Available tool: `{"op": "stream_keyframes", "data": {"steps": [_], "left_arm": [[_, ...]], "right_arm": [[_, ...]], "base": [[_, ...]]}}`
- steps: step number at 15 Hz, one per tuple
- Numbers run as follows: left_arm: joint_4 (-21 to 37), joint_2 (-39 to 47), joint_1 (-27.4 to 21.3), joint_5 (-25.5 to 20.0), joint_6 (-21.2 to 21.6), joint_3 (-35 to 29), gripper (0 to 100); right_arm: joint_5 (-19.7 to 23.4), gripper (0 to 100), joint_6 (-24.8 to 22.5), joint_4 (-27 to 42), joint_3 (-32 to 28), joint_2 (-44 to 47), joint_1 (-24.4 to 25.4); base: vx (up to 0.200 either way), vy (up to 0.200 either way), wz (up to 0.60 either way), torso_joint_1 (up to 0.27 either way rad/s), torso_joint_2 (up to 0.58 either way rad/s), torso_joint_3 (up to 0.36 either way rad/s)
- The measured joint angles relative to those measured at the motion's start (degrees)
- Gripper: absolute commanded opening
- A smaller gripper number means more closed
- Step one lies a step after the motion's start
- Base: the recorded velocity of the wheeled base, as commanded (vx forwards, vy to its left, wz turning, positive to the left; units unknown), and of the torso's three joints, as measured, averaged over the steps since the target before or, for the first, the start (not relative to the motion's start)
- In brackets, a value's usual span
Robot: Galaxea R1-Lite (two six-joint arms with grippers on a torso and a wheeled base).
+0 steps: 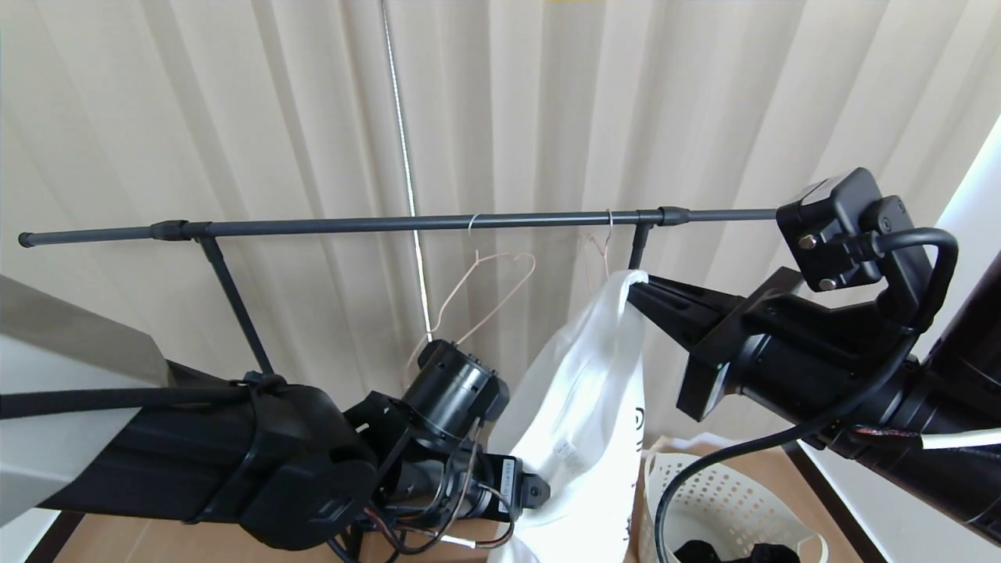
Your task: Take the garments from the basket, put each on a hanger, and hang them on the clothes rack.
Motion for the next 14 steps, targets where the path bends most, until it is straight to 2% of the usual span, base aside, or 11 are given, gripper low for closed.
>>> {"op": "stream_keyframes", "data": {"steps": [2,3,7,9,10,12,14], "left_arm": [[-0.1,-0.1,-1.2,2.8,0.0,1.4,100],[-0.2,-0.4,-1.9,4.0,-0.2,2.3,0],[-0.4,-4.7,-3.6,5.0,-0.2,4.3,0],[-0.3,-8.3,-3.7,5.9,0.2,4.3,0],[-0.1,-9.8,-3.7,7.8,0.7,3.8,0],[0.0,-11.6,-3.3,10.9,1.6,1.6,0],[0.3,-12.3,-2.8,12.0,1.7,-0.9,0]], "right_arm": [[0.0,0,0.0,0.0,-0.1,-0.7,-1.8],[0.0,0,-0.1,0.1,-0.2,-0.9,-3.6],[-0.1,0,-1.0,0.4,-0.4,-0.8,-10.2],[-0.1,0,-1.7,0.7,-0.4,-0.6,-11.2],[-0.2,0,-3.0,0.7,-0.1,-0.6,-11.4],[-0.5,0,-4.8,0.7,1.2,-0.3,-11.5],[-0.6,0,-7.3,0.8,3.1,-0.2,-11.1]], "base": [[0.0,0.0,0.0,0.0,0.0,0.0],[0.0,0.0,0.0,0.0,0.0,0.0],[0.0,0.0,0.0,0.0,0.0,0.0],[0.0,0.0,0.0,0.0,0.0,0.0],[0.0,0.0,0.0,0.0,0.0,0.0],[0.0,0.0,0.0,0.0,0.0,0.0],[0.0,0.0,0.0,0.0,0.0,0.0]]}}
